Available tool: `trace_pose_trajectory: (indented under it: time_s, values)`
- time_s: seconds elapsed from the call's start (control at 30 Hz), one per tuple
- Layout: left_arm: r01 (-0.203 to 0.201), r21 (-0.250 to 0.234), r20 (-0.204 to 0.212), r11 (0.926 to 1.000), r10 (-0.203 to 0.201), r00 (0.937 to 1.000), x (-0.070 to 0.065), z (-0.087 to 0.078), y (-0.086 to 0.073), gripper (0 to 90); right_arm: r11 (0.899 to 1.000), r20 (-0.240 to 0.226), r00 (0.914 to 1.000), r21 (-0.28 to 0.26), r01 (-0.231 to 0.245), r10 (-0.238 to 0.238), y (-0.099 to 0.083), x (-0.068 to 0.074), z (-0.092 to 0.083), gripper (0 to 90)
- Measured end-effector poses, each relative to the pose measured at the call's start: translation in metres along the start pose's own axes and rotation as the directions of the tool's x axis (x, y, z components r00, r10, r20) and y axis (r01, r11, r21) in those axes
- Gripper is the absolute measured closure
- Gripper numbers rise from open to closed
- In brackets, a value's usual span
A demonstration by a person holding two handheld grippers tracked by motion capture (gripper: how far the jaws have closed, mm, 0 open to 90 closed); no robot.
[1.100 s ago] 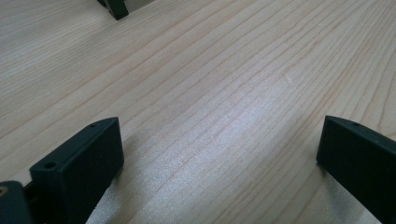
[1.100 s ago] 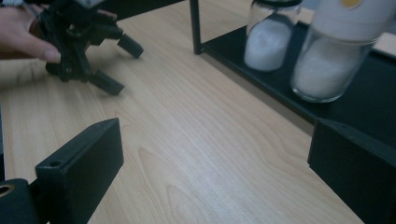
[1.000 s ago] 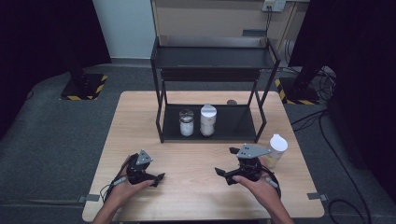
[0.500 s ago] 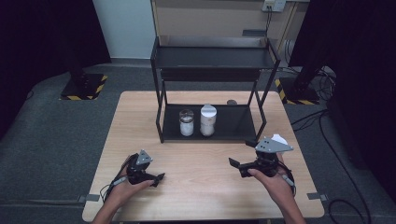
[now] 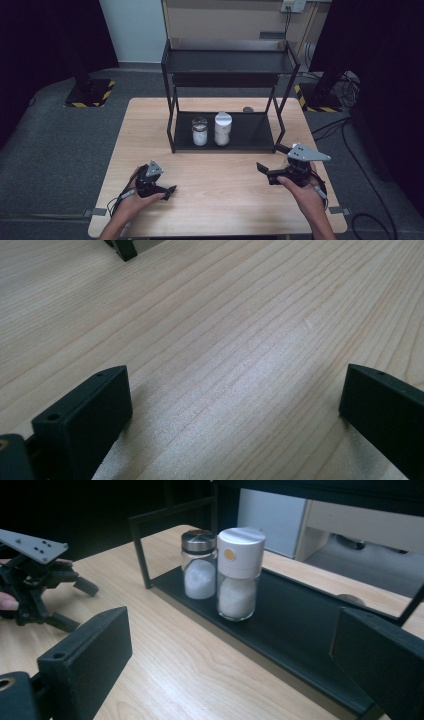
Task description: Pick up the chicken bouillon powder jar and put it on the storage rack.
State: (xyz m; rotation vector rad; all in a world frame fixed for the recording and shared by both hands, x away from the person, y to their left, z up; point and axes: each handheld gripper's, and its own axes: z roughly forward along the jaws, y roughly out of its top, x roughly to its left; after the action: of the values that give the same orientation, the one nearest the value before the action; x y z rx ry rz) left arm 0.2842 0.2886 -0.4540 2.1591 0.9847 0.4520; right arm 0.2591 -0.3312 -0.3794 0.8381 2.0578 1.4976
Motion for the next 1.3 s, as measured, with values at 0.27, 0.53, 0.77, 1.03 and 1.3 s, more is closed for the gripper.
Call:
trace_pose_trajectory:
  time_s: [0.27, 0.53, 0.77, 1.03, 1.3]
  values:
    - [0.0, 0.0, 0.0, 1.0, 0.0, 1.0, 0.0, 0.0, 0.0, 0.0, 1.0, 0.058, 0.9983, -0.029, 0.006, -0.005, -0.003, 0.0, -0.009, 3.7]
    - [0.0, 0.0, 0.0, 1.0, 0.0, 1.0, 0.0, 0.0, 0.0, 0.0, 0.999, 0.119, 0.9929, -0.045, 0.015, -0.009, -0.007, 0.0, -0.015, 3.7]
    - [0.0, 0.0, 0.0, 1.0, 0.0, 1.0, 0.0, 0.0, 0.0, 0.0, 0.999, 0.175, 0.9845, -0.04, 0.023, -0.016, -0.011, -0.002, -0.02, 3.7]
    - [0.0, 0.0, 0.0, 1.0, 0.0, 1.0, 0.0, 0.0, 0.0, 0.0, 0.999, 0.254, 0.9671, -0.028, 0.021, -0.013, -0.019, -0.003, -0.024, 3.6]
    - [0.0, 0.0, 0.0, 1.0, 0.0, 1.0, 0.0, 0.0, 0.0, 0.0, 1.0, 0.28, 0.9599, -0.005, -0.005, 0.006, -0.026, -0.01, -0.024, 3.6]
